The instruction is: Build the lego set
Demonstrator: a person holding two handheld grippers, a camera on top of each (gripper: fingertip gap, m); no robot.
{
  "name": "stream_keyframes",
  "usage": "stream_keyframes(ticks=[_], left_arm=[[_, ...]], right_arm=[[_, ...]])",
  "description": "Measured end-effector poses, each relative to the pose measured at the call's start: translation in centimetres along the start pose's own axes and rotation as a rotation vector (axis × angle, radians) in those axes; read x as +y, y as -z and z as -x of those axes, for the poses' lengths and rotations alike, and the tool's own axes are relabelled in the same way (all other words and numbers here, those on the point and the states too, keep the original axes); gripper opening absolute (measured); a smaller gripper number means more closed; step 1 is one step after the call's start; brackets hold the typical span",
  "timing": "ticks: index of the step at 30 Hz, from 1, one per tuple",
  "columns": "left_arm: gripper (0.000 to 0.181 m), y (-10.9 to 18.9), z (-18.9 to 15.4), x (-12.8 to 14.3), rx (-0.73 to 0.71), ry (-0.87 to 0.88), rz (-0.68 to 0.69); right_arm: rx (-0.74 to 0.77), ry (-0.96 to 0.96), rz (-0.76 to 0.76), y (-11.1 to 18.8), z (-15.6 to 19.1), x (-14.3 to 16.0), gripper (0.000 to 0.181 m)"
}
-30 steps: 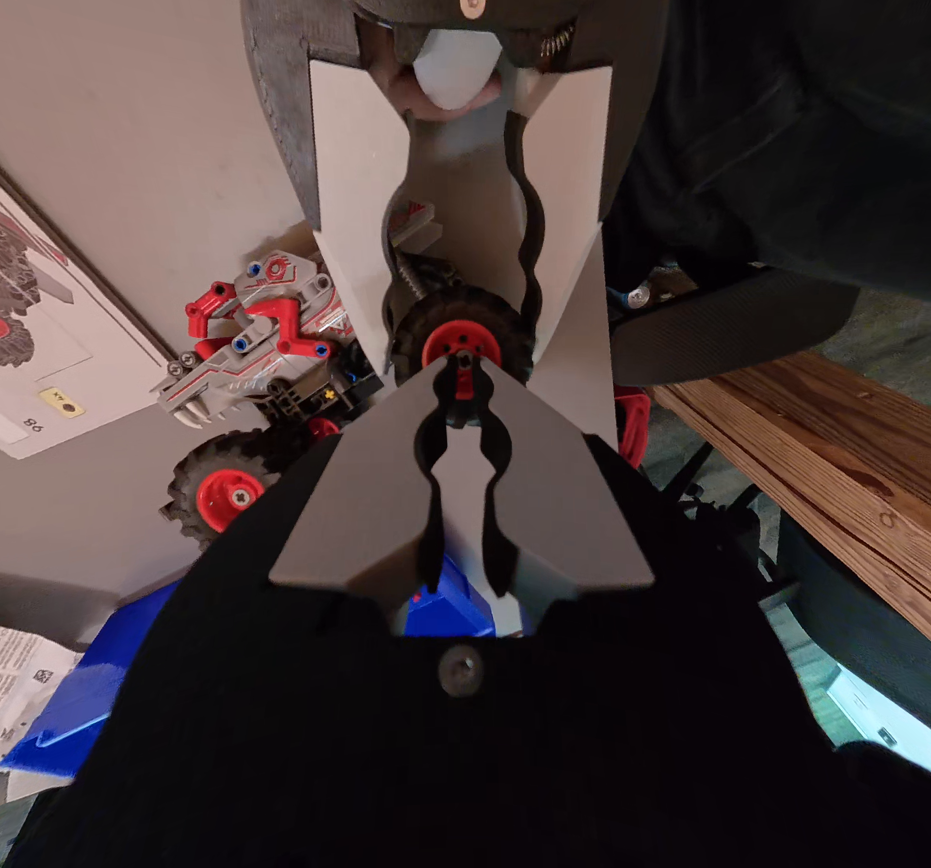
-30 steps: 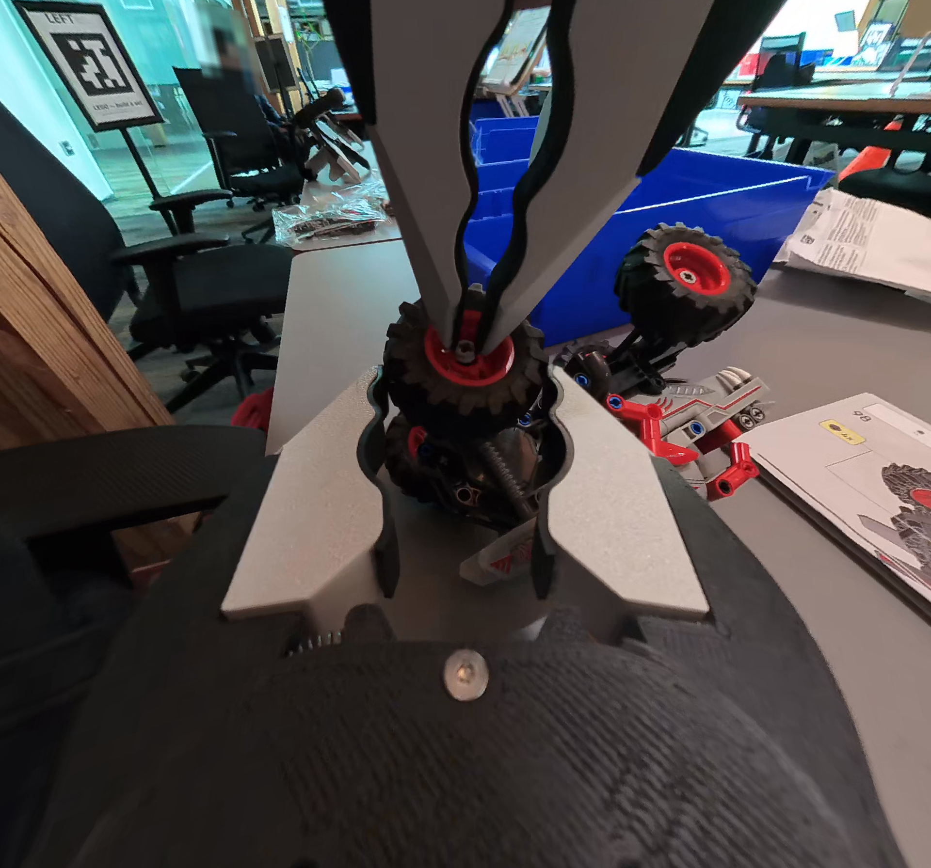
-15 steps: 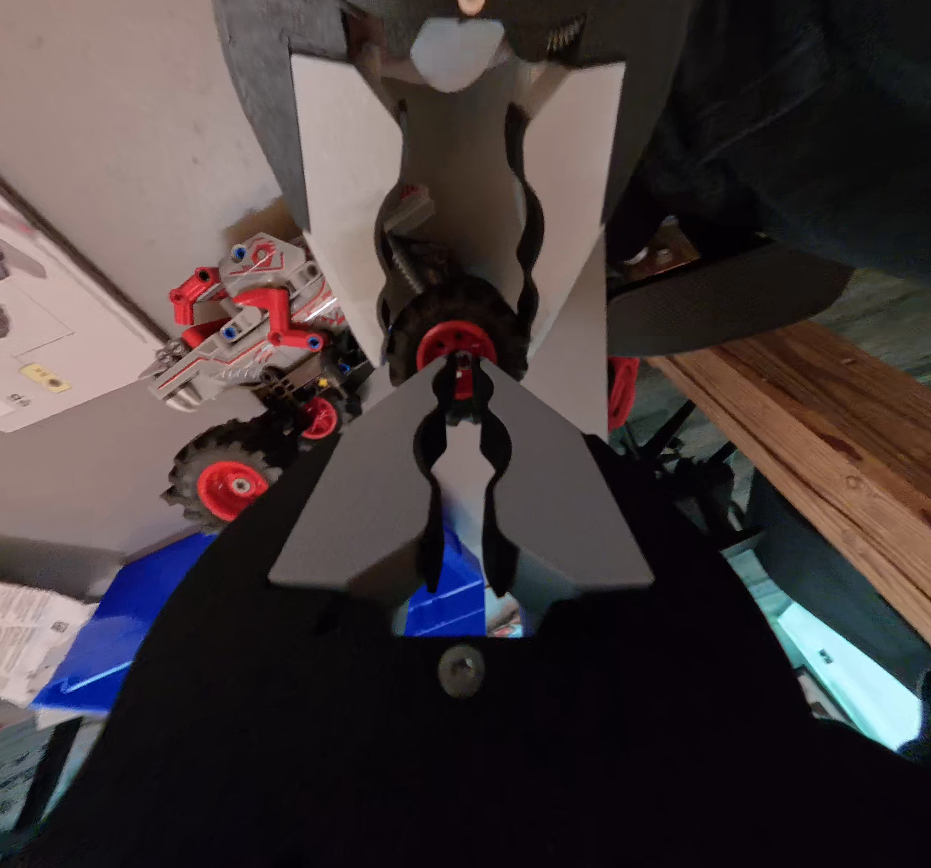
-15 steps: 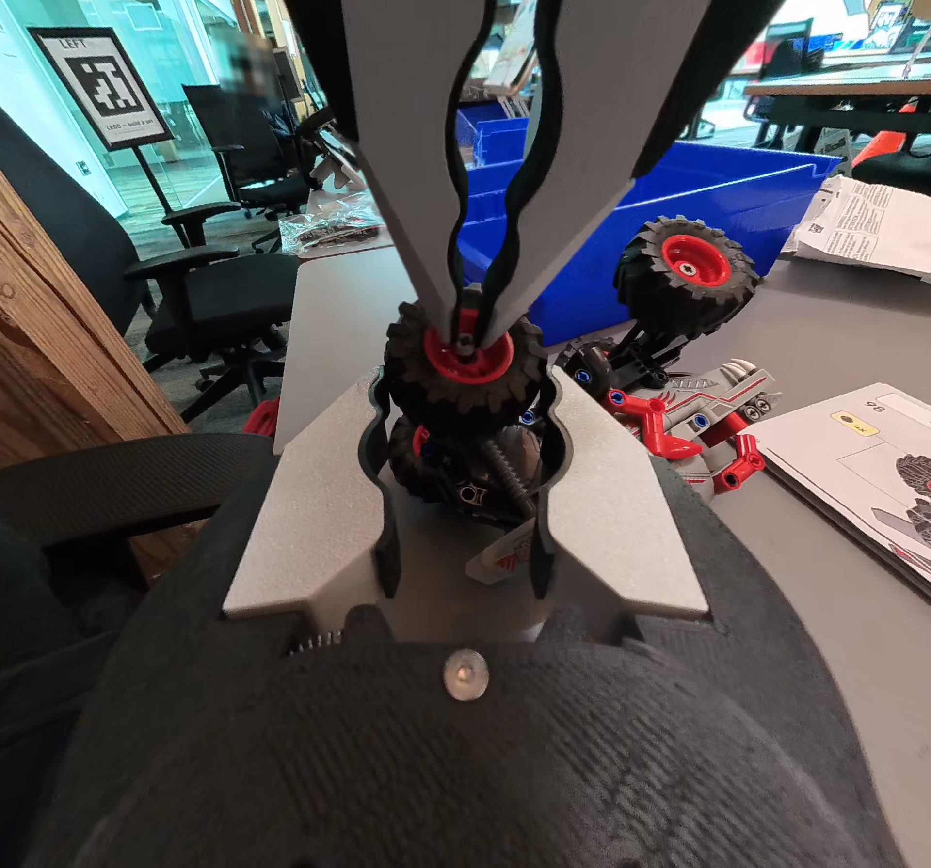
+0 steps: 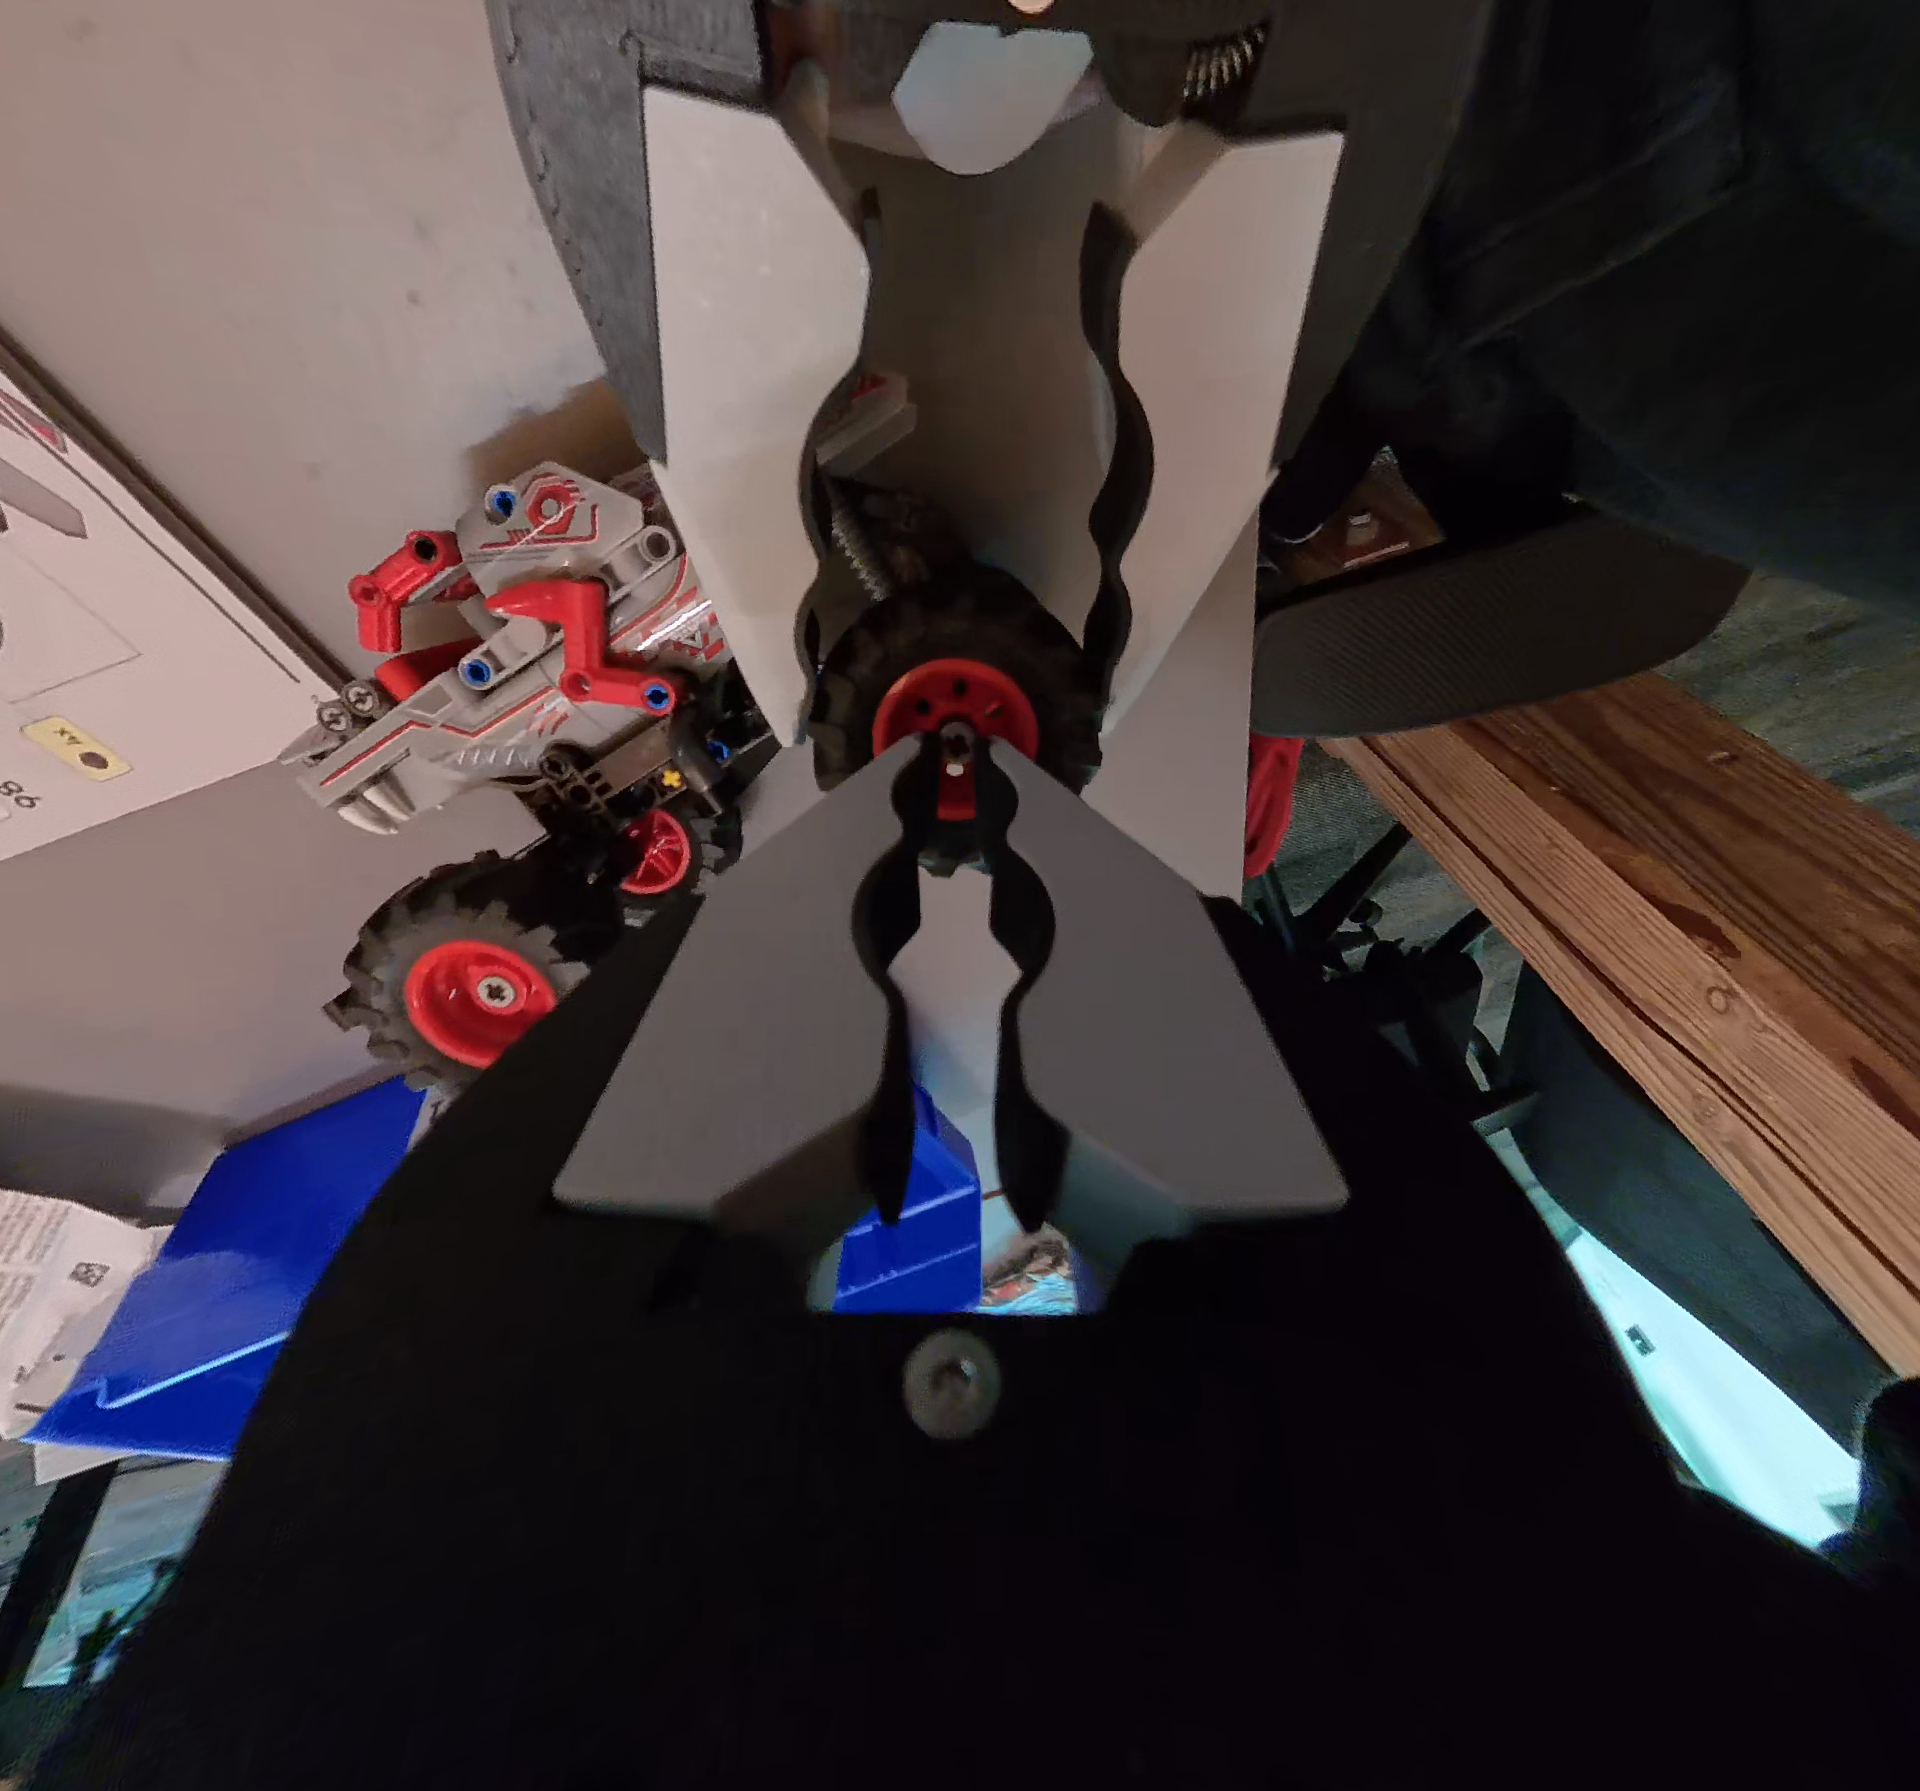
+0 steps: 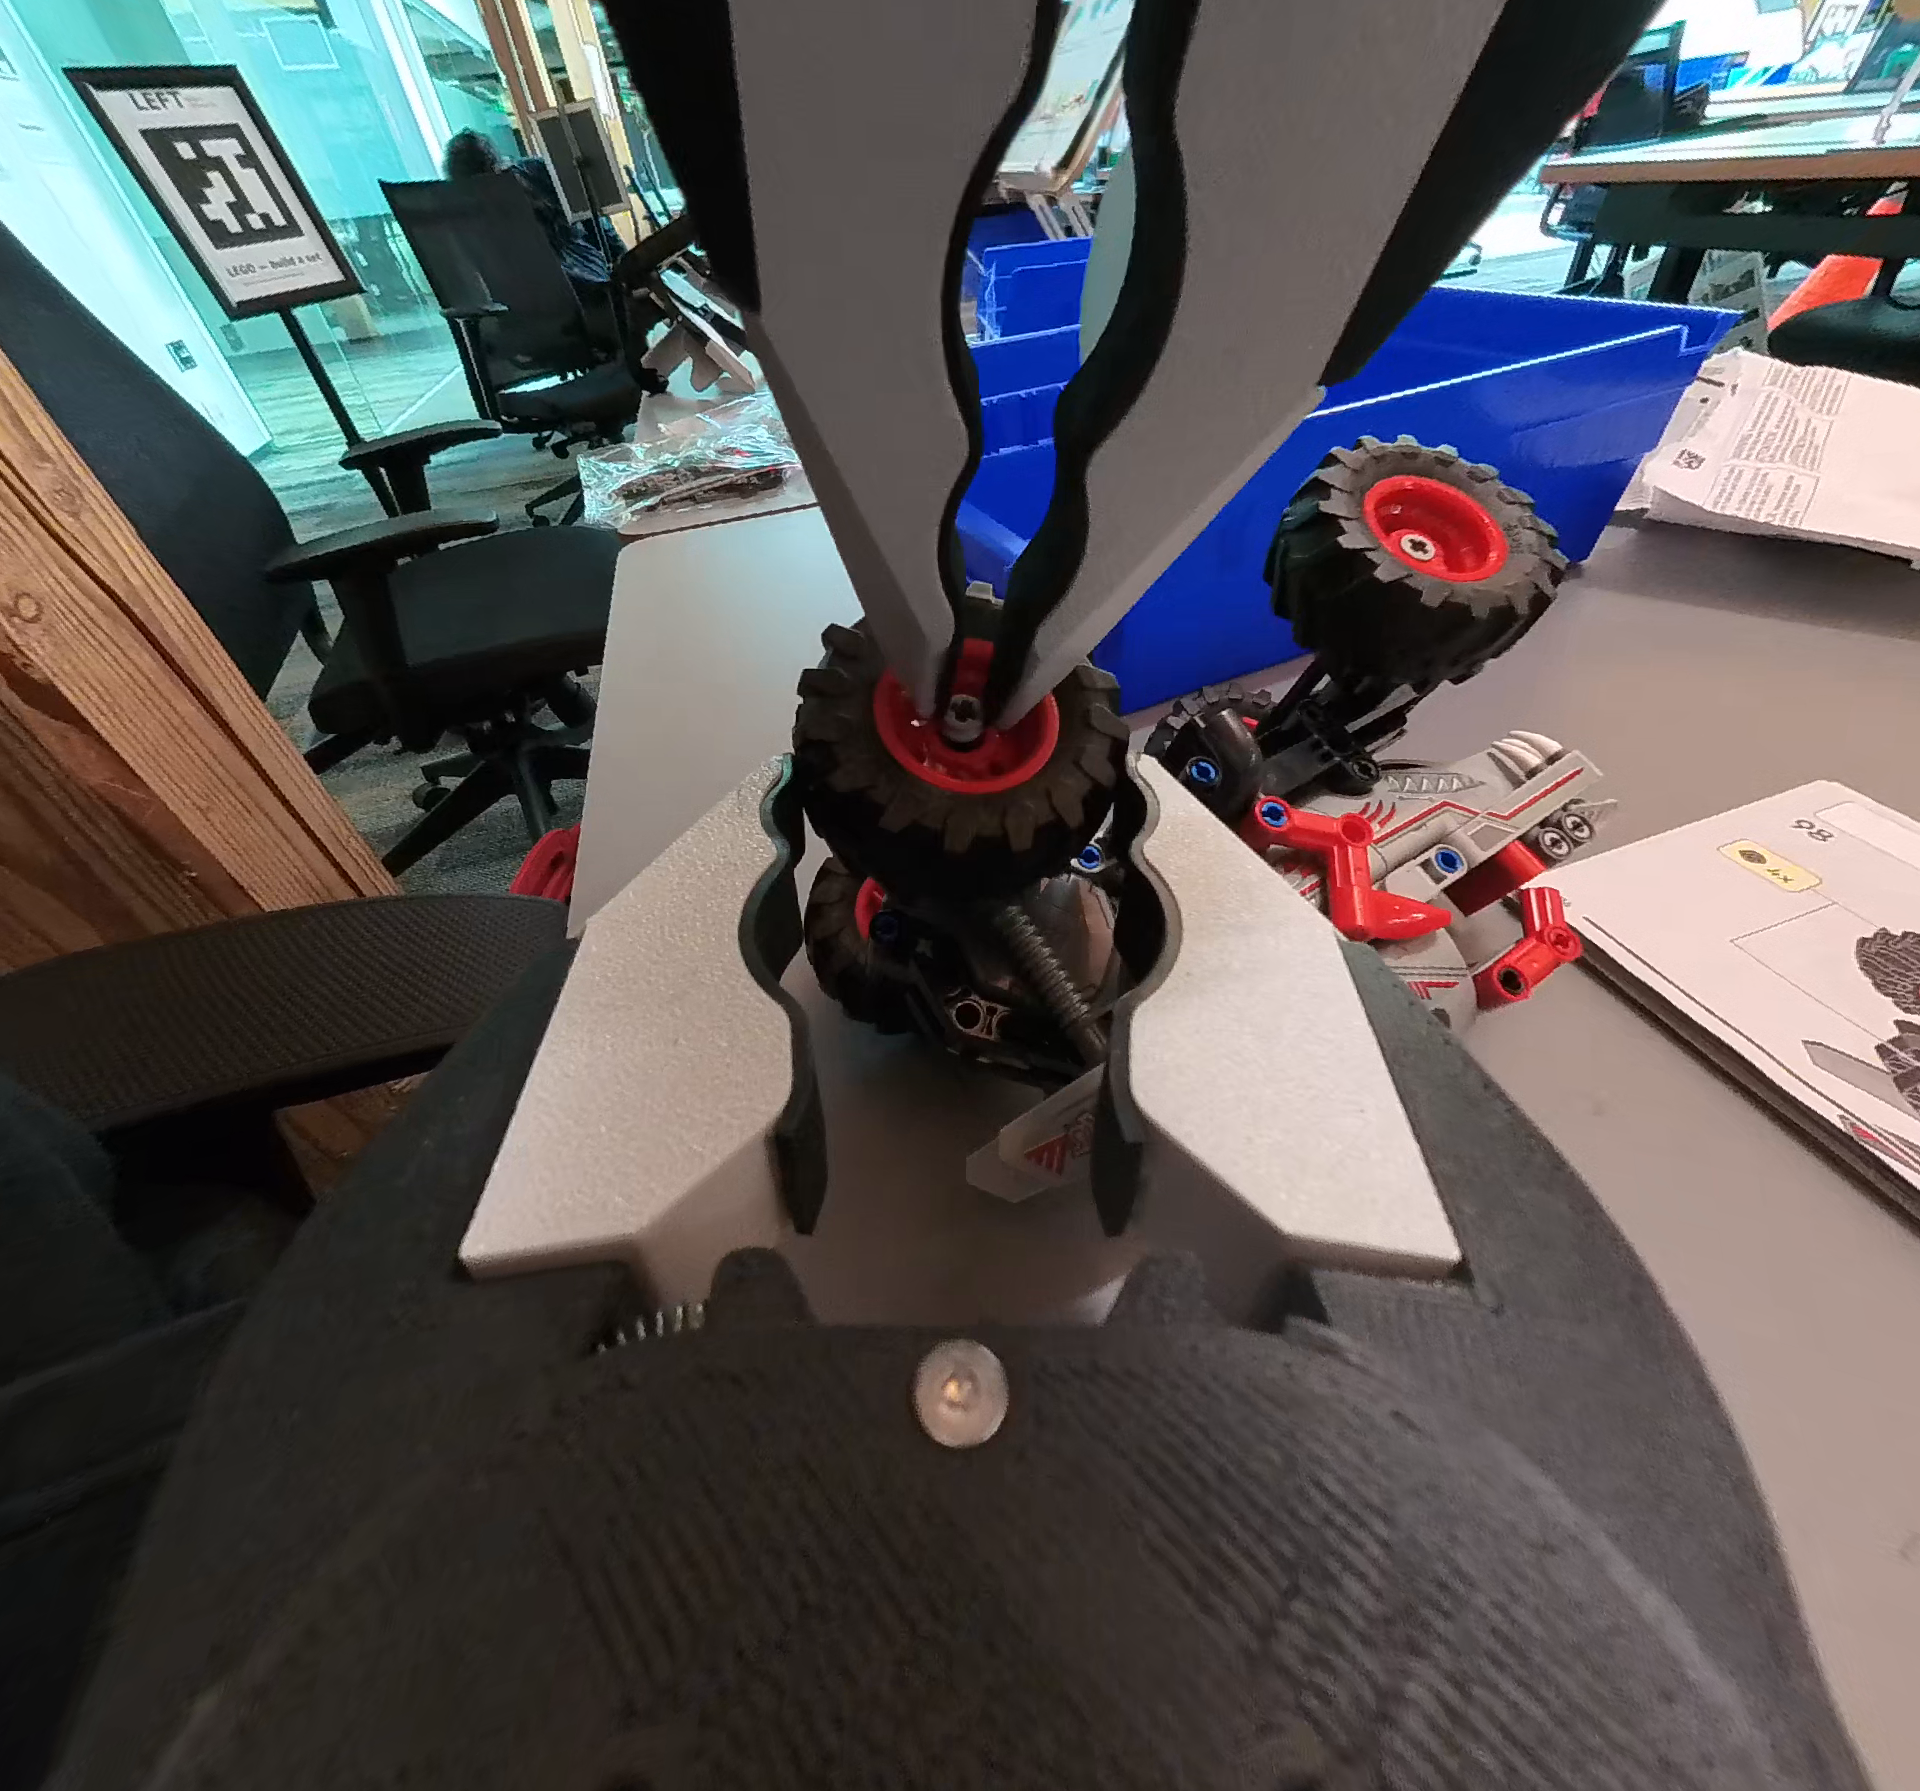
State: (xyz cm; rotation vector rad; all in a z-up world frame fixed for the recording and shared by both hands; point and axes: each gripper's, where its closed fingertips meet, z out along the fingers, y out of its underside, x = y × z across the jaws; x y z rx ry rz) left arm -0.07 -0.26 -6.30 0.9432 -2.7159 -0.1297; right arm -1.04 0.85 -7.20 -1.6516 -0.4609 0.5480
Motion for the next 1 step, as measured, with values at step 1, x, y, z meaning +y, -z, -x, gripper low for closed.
stream_keyframes(ticks=[1], left_arm=[[0.003, 0.00, 0.01, -0.02, 0.004, 0.014, -0.001]], right_arm=[[0.001, 0.001, 0.000, 0.00, 0.01, -0.01, 0.059]])
